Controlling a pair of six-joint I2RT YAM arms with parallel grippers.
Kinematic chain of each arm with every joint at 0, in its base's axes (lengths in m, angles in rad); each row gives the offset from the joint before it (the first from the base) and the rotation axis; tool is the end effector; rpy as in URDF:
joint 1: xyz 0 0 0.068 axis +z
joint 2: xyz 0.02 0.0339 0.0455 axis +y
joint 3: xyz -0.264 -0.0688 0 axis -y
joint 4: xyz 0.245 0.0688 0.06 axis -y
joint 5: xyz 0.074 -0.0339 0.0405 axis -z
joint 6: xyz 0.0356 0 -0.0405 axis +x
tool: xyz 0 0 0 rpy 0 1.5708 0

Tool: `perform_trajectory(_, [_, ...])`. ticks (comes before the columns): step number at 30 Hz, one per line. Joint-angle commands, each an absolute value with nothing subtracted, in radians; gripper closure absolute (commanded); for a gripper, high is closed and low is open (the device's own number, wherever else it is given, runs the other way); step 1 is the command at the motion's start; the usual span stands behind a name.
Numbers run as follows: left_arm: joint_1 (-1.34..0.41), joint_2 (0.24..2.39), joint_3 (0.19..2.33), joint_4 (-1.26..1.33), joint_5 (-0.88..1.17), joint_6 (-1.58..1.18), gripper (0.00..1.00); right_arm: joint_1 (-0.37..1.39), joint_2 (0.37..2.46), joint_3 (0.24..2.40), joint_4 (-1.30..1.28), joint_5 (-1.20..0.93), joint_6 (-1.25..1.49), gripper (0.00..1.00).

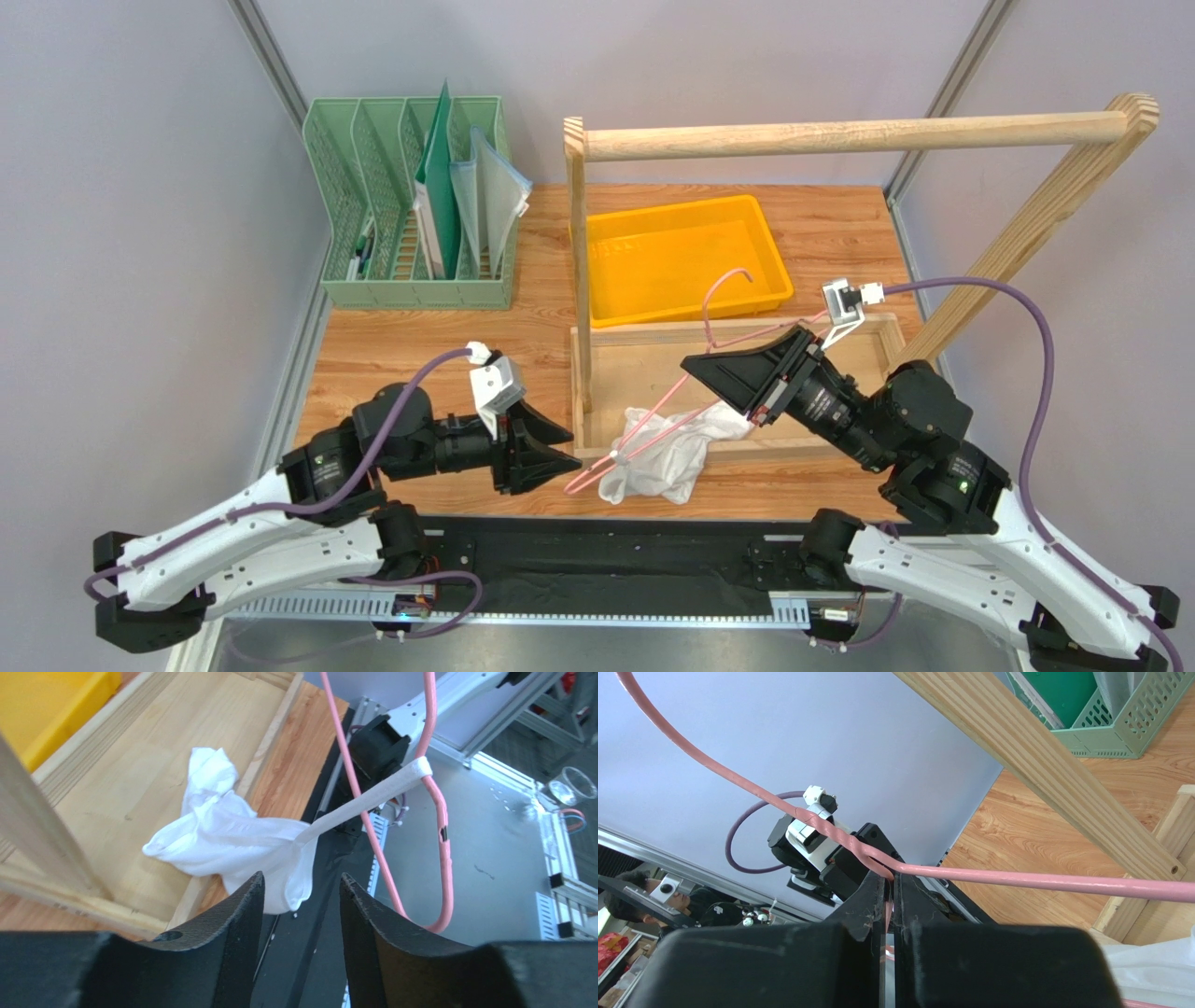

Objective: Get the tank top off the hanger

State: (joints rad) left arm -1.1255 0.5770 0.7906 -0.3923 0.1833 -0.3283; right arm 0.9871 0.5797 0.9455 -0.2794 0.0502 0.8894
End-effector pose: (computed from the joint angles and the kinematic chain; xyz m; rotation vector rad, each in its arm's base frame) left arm 0.0513 -0.1226 0.3487 0.8748 1.7000 -1.1894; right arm 0.0652 0.0955 0.4112 -0.0359 1.6715 1.4449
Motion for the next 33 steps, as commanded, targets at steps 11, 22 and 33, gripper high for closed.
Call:
perform_trajectory(11, [-1.127, 0.741, 0.695, -0.017, 0.344, -0.380, 0.44, 0.985, 0.577, 1.009, -0.225, 0.015, 0.902, 1.00])
perform_trajectory(22, [-1.127, 0.828, 0.692, 0.015, 0.250, -0.423, 0.51, 0.985, 0.577, 1.003, -0.207, 0.014, 0.904, 1.00])
perform_trajectory(33, [-1.127, 0.818, 0.724, -0.027, 0.227, -0.428, 1.00, 0.985, 0.555, 0.996, -0.238, 0.035, 0.893, 1.00])
